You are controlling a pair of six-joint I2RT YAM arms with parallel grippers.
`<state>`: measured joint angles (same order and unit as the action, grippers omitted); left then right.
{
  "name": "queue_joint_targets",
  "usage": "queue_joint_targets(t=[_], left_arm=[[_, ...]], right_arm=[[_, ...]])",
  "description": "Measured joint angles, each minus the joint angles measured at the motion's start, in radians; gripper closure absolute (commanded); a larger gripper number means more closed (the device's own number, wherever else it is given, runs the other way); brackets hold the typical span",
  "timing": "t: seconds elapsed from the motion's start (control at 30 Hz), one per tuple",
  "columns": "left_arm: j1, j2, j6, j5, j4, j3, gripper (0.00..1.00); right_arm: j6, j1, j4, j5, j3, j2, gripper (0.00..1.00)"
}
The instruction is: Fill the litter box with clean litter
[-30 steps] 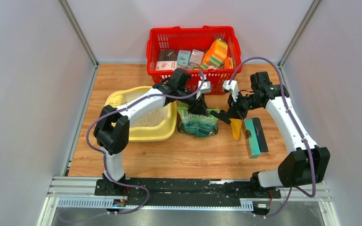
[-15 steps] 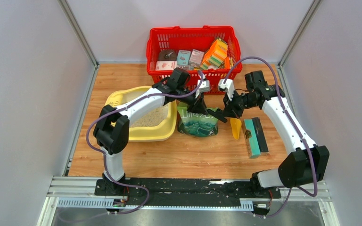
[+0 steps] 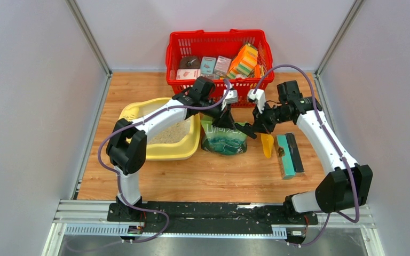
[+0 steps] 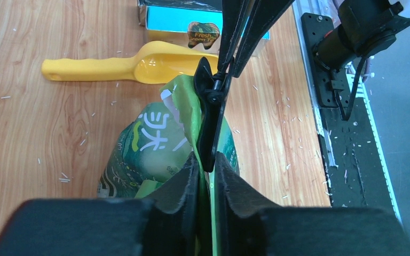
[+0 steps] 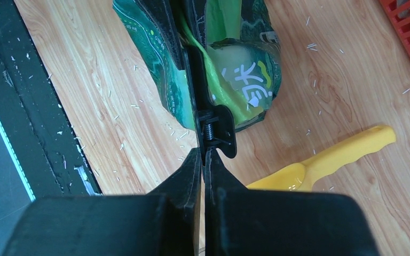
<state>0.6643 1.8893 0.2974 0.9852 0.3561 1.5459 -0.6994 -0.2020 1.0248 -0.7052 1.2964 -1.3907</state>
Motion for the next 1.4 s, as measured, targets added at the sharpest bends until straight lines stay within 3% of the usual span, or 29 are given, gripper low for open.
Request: queue_joint_targets(t=[0.07,0.13,0.2,0.27,0.33,0.37,0.47,0.63,0.93,1.4], left_arm=[[0.000,0.003,-0.006,0.003,-0.003,0.000,1.00],[-0.001,0.005,-0.014,0.008,-0.006,0.000,1.00],[-0.002,0.007,-0.019,0.012,-0.009,0.000,1.00],[-0.003,0.009,-0.024,0.016,-0.011,0.000,1.00],[-0.003,0.009,-0.024,0.021,-0.012,0.000,1.00],[-0.003,0.009,-0.023,0.021,-0.011,0.000,1.00],[-0.002,0.009,-0.008,0.031,-0.001,0.000,1.00],[0.001,0.009,0.016,0.034,0.013,0.005,1.00],[0.002,0.009,0.027,0.034,0.021,0.007,1.00],[0.002,0.009,0.027,0.034,0.021,0.007,1.00]], right_arm=[[0.002,0.000,-0.003,0.005,-0.001,0.000,1.00],[0.004,0.000,-0.004,0.008,-0.003,0.000,1.00],[0.007,0.000,-0.008,0.008,-0.006,0.001,0.87],[0.021,0.000,-0.013,0.014,-0.007,0.001,0.62],[0.041,0.011,-0.018,0.011,-0.007,0.001,0.50],[0.042,0.029,-0.015,-0.011,-0.007,0.001,0.38],[0.026,0.130,-0.003,-0.086,0.002,0.008,0.25],[-0.020,0.246,0.027,-0.171,0.016,0.005,0.24],[-0.135,0.209,0.173,-0.323,0.074,-0.142,0.20],[-0.178,0.126,0.187,-0.310,0.084,-0.166,0.44]])
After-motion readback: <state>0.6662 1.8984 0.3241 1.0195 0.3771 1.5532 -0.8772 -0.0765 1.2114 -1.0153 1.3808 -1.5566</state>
